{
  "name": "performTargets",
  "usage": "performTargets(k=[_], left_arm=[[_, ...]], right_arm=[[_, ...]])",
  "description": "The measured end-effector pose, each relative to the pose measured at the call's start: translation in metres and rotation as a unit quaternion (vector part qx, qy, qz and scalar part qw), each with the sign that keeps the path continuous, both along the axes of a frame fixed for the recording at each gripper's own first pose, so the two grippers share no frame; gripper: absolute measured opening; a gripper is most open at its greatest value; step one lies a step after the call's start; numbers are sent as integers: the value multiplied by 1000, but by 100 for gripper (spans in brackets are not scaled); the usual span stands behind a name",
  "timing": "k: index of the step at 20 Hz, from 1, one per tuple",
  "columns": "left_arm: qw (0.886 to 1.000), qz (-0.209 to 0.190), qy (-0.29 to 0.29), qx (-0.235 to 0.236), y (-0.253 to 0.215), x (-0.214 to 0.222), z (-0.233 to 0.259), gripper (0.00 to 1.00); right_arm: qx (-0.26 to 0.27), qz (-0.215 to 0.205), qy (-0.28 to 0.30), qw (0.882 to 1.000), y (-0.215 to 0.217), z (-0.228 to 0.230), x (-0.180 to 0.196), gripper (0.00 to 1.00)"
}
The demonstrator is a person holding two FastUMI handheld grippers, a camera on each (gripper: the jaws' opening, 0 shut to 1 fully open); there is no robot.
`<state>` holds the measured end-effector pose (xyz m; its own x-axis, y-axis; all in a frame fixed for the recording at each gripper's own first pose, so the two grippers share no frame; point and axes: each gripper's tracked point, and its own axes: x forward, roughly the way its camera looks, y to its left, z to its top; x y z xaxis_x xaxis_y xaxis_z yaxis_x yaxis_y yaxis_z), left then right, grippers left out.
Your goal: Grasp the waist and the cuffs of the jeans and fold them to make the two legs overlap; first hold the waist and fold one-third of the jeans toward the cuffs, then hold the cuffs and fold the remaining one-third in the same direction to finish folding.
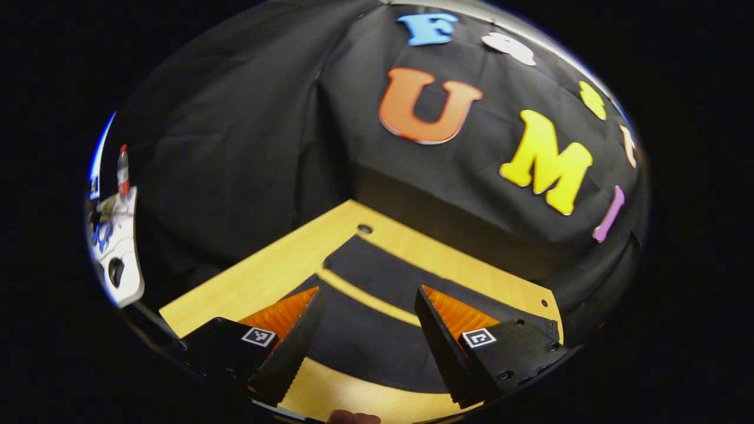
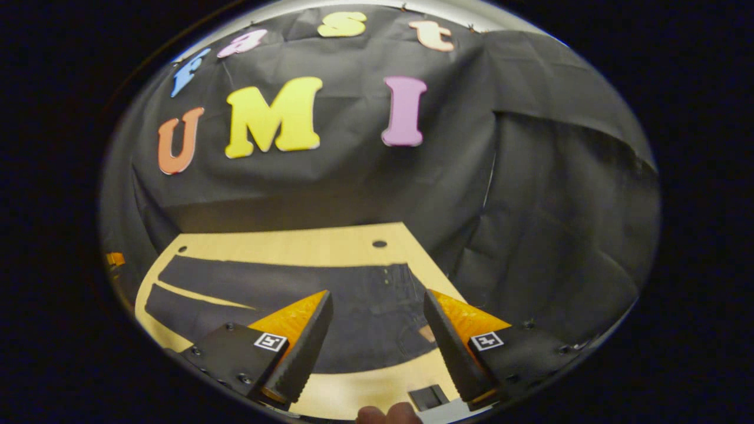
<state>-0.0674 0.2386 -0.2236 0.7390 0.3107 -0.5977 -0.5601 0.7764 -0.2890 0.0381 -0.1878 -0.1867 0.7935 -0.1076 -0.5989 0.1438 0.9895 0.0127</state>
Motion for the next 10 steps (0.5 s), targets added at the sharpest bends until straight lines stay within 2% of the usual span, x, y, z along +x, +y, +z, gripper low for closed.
performTargets(k=[1,2,3,4,7,8,10], left_arm=[[999,21,17,-35,11,-9,-17,99],[996,51,27,-74,20,-18,-31,99],[989,84,35,-114,29,-27,-45,99],[980,120,39,-156,35,-34,-58,99],[939,218,41,-265,34,-60,-81,99],[928,239,44,-282,34,-66,-84,99],[916,264,56,-297,44,-68,-89,99]], right_arm=[[3,-10,25,1000,-13,-20,3,95],[3,-22,49,999,-29,-37,3,99],[12,-33,69,997,-40,-53,2,99],[25,-51,92,994,-48,-69,4,97],[83,-104,144,981,-71,-111,7,97],[95,-118,158,976,-78,-122,5,95],[112,-140,184,966,-86,-136,2,97]])
